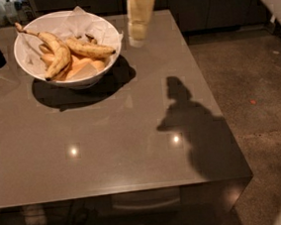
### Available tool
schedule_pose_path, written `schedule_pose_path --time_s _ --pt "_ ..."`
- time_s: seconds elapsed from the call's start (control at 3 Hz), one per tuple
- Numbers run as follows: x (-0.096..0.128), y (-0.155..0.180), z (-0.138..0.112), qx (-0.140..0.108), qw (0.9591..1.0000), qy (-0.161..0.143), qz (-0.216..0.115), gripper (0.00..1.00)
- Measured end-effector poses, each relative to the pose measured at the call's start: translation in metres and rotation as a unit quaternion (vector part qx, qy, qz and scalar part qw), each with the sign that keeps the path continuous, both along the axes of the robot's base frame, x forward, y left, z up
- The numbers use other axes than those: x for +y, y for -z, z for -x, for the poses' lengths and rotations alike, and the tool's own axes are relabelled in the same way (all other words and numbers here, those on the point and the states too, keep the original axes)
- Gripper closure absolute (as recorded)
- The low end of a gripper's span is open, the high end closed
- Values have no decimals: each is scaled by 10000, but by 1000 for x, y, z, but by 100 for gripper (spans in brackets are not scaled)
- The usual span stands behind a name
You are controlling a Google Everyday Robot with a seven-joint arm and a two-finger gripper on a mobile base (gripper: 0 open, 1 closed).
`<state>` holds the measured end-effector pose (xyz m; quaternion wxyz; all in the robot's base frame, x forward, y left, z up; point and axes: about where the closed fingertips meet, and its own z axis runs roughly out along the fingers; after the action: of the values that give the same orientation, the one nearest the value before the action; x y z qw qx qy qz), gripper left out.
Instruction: Pick banana from white bowl
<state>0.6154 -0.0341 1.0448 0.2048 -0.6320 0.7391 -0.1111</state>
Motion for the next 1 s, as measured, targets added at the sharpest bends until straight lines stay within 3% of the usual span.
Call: schedule_pose_path --time_s 0.33,0.67,1.0 --pt "30 -10 -22 -85 9997 -108 197 0" --pt "40 -16 -27 -232 9995 -172 87 0" --pt "47 -12 -36 -214 9994 -241 -144 0"
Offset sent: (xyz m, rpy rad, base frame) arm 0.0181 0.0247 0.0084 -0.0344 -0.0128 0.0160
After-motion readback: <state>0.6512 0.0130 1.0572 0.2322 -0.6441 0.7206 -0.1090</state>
